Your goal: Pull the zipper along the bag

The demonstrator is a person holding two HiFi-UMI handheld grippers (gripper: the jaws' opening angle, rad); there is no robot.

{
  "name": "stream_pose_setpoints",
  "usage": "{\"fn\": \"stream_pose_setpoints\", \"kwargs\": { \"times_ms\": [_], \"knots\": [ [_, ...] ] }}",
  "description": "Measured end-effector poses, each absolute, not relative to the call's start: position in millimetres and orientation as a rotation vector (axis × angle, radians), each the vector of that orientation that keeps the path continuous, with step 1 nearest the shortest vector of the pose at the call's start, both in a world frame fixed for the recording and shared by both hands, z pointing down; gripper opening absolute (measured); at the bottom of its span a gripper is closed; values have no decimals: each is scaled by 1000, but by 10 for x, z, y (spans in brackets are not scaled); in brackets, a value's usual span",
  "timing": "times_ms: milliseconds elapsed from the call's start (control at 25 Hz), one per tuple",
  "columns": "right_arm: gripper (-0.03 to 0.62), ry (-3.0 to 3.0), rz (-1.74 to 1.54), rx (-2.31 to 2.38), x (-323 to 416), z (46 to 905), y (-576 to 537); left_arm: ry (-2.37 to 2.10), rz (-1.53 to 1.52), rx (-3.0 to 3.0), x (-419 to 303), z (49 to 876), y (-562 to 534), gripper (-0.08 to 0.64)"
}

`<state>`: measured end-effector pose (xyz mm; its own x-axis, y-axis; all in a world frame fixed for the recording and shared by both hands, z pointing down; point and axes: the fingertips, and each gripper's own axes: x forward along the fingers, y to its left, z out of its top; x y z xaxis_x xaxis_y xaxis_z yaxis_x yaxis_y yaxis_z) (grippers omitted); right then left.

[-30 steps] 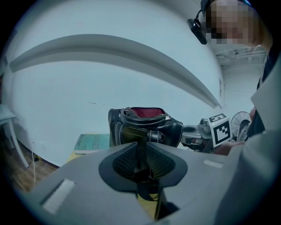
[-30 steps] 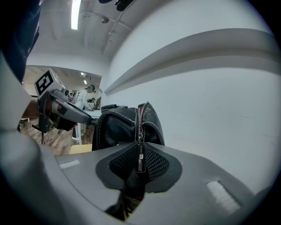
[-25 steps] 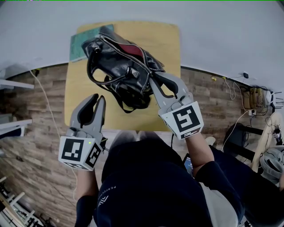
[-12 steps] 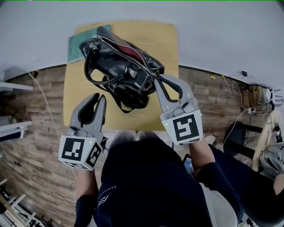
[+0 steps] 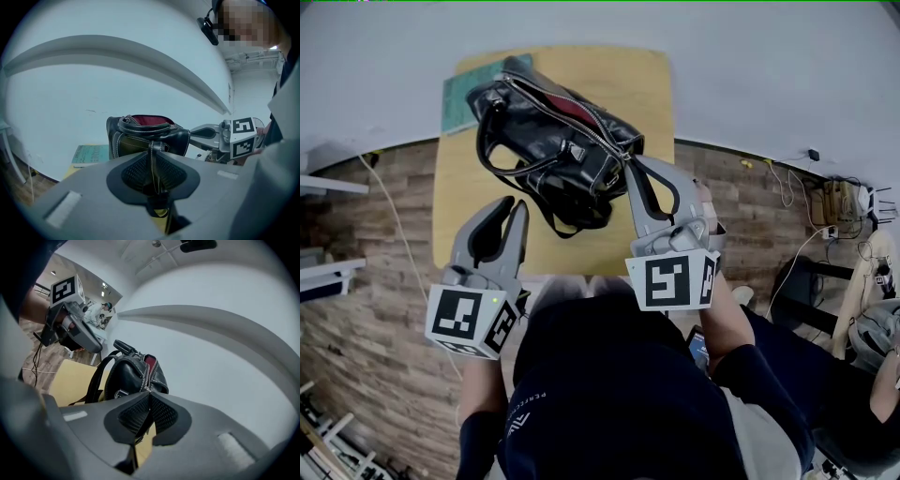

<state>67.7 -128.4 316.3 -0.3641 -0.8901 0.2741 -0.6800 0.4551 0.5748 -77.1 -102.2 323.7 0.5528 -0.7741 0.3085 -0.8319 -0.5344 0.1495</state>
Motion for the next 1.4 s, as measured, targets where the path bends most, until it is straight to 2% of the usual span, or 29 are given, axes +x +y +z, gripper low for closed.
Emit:
{"fn": "stream_pose_setpoints", "kwargs": {
  "times_ms": [600, 1400],
  "knots": [
    [11, -1989, -688, 1312, 637, 3063, -1246, -1265, 236, 2551, -698, 3242, -1047, 78],
    [14, -2042, -651, 1143, 549, 3155, -1373, -1169, 229, 2593, -588, 3181, -1095, 83]
  ]
}}
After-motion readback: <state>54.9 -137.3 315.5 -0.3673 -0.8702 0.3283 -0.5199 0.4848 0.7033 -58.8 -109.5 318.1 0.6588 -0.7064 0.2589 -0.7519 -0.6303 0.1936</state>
